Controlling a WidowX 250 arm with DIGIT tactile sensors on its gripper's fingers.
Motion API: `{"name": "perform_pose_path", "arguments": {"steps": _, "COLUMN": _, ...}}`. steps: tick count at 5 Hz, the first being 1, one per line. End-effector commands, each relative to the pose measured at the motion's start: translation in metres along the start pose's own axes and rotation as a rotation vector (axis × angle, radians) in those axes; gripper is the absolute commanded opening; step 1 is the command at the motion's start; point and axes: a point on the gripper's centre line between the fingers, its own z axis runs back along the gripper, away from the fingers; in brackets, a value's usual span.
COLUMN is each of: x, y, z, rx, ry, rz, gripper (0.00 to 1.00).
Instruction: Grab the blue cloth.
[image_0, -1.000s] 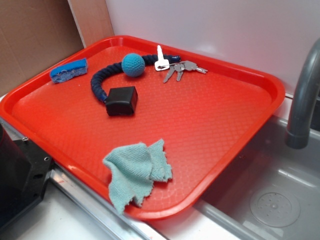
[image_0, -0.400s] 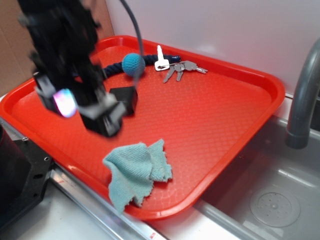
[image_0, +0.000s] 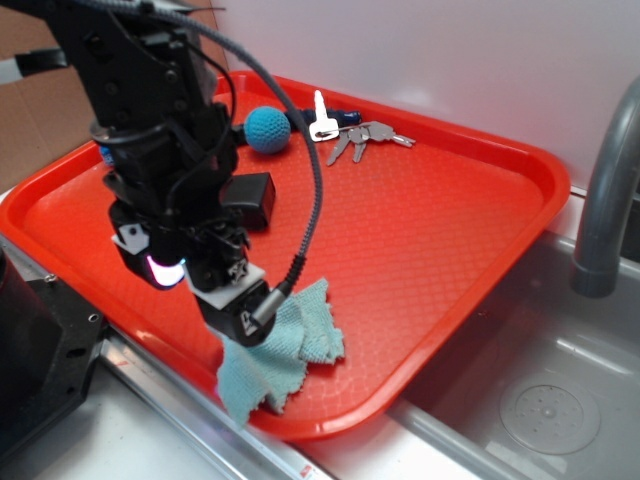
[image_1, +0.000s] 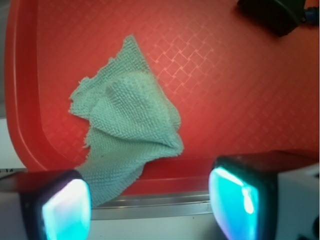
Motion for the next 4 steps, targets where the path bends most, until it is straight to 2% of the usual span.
{"name": "perform_pose_path", "arguments": {"steps": 1, "x": 0.0, "y": -0.002, "z": 0.002, "rx": -0.01, "ry": -0.011, "rz": -0.007, "gripper": 1.0}}
{"name": "perform_pose_path", "arguments": {"steps": 2, "x": 0.002, "y": -0.003, "z": -0.026, "rx": -0.042, "ry": -0.015, "rz": -0.025, "gripper": 1.0}}
{"name": "perform_pose_path", "arguments": {"steps": 3, "x": 0.015, "y": -0.015, "z": -0.048, "rx": -0.004, "ry": 0.032, "rz": -0.026, "gripper": 1.0}}
{"name": "perform_pose_path", "arguments": {"steps": 4, "x": 0.014, "y": -0.021, "z": -0.063, "rx": 0.033, "ry": 0.064, "rz": -0.031, "gripper": 1.0}}
